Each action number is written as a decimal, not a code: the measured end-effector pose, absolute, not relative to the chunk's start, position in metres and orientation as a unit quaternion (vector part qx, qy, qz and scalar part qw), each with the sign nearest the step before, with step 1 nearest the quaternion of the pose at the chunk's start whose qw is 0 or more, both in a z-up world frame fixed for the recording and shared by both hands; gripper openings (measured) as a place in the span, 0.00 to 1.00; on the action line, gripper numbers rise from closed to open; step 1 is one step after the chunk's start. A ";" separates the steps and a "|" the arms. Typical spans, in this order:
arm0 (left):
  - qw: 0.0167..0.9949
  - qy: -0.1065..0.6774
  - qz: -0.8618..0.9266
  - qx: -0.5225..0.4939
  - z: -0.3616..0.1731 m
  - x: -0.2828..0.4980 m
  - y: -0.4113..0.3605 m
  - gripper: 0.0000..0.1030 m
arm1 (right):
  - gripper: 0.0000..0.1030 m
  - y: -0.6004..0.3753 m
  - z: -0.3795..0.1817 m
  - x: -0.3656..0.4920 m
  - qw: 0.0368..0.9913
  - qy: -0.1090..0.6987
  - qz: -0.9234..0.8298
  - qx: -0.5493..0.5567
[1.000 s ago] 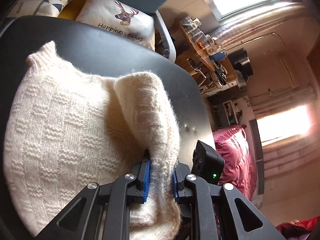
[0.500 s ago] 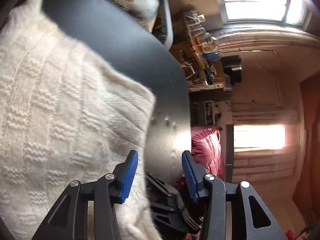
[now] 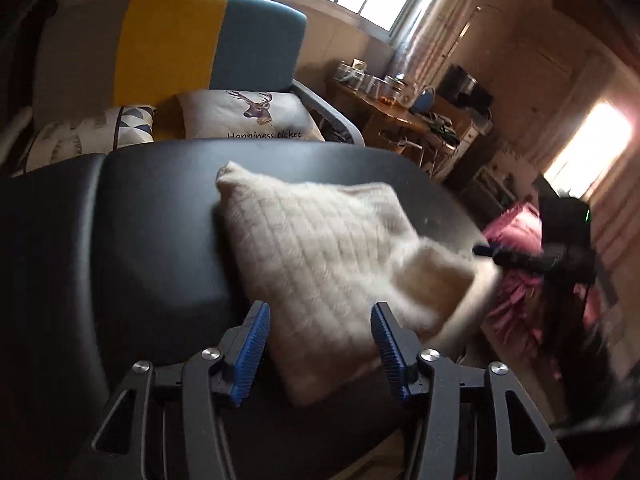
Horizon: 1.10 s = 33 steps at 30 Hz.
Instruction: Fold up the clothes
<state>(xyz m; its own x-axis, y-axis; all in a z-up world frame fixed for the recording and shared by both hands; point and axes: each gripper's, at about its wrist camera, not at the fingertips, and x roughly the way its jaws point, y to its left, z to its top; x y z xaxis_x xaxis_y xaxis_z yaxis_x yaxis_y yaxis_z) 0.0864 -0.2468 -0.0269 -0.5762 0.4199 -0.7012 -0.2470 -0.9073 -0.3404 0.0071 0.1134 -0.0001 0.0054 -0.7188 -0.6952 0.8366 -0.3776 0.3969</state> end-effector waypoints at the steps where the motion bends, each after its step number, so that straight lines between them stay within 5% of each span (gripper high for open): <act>1: 0.195 -0.088 0.881 -0.421 -0.035 0.092 -0.238 0.54 | 0.40 0.107 -0.005 0.007 0.546 0.085 -0.698 0.456; 6: 0.200 0.016 0.886 -0.419 -0.074 0.101 -0.192 0.54 | 0.40 0.087 -0.036 -0.005 0.508 0.127 -0.679 0.514; 13: 0.181 0.052 0.883 -0.431 -0.112 0.085 -0.179 0.53 | 0.39 0.085 -0.059 -0.013 0.493 0.108 -0.661 0.555; 14: 0.182 0.051 0.881 -0.434 -0.114 0.082 -0.179 0.49 | 0.32 0.089 -0.059 -0.011 0.495 0.107 -0.662 0.552; 15: 0.177 0.057 0.881 -0.434 -0.114 0.081 -0.180 0.32 | 0.31 0.096 -0.061 -0.010 0.487 0.115 -0.670 0.549; 16: 0.172 0.063 0.883 -0.433 -0.115 0.080 -0.182 0.25 | 0.29 0.102 -0.063 -0.008 0.479 0.124 -0.676 0.545; 19: 0.183 0.071 0.884 -0.424 -0.111 0.084 -0.190 0.16 | 0.19 0.116 -0.102 -0.008 0.416 0.170 -0.685 0.573; 24: 0.205 0.136 0.871 -0.425 -0.119 0.093 -0.180 0.15 | 0.22 0.144 -0.106 -0.011 0.429 0.062 -0.690 0.579; 33: 0.210 0.153 0.863 -0.434 -0.117 0.088 -0.175 0.18 | 0.47 0.163 -0.072 -0.062 0.448 -0.163 -0.724 0.498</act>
